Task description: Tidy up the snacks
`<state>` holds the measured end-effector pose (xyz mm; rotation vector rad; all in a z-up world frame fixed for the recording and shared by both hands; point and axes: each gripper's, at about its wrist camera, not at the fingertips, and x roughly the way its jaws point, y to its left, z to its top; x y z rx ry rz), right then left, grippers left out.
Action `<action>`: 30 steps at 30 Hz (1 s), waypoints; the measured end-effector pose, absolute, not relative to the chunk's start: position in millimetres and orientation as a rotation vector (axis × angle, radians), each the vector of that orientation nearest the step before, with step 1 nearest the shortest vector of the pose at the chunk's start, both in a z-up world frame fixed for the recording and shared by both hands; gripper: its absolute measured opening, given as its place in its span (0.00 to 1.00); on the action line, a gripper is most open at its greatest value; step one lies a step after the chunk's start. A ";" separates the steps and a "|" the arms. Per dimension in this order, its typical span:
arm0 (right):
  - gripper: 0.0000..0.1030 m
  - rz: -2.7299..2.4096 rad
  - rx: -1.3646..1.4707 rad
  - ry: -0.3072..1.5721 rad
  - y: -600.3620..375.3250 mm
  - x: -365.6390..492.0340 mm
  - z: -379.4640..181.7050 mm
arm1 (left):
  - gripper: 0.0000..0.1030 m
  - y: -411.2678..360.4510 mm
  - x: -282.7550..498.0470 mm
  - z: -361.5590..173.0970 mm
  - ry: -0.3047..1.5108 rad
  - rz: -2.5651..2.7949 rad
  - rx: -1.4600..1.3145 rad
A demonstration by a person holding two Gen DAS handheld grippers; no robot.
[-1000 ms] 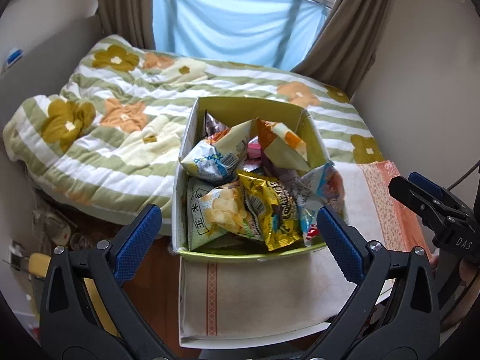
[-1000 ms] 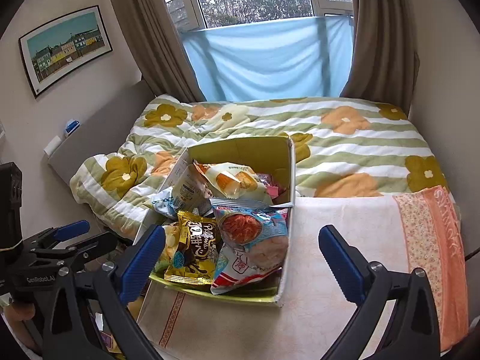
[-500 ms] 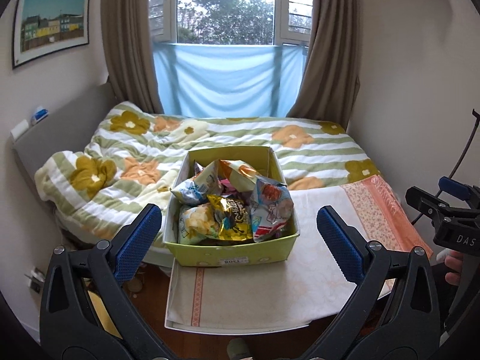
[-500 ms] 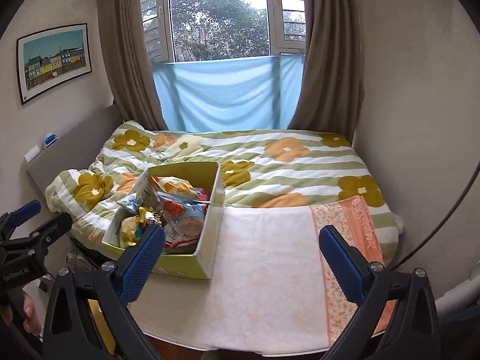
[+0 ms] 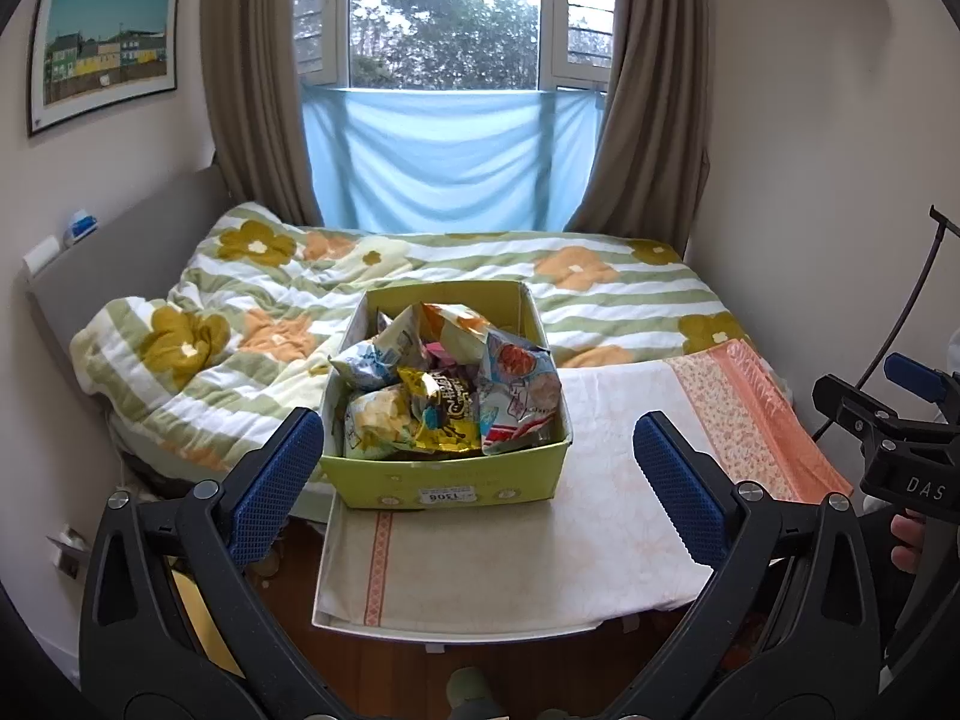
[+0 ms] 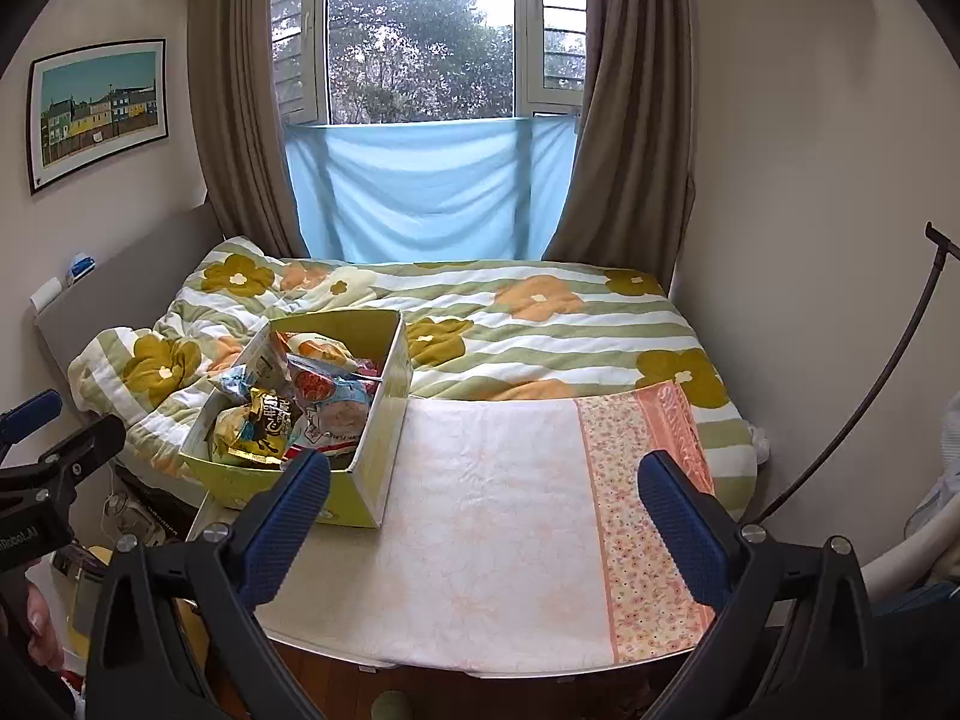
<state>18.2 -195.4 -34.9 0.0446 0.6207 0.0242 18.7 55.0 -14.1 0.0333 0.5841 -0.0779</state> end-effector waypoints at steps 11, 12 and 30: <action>0.99 0.022 0.046 0.618 -194.1 16.4 -34.3 | 1.00 56.7 18.3 -13.9 0.586 -0.079 0.036; 0.99 0.024 0.047 0.619 -194.2 16.5 -34.4 | 1.00 56.5 18.7 -13.7 0.586 -0.078 0.037; 0.99 0.020 0.045 0.623 -189.2 17.2 -32.6 | 1.00 57.6 16.7 -12.6 0.573 -0.081 0.027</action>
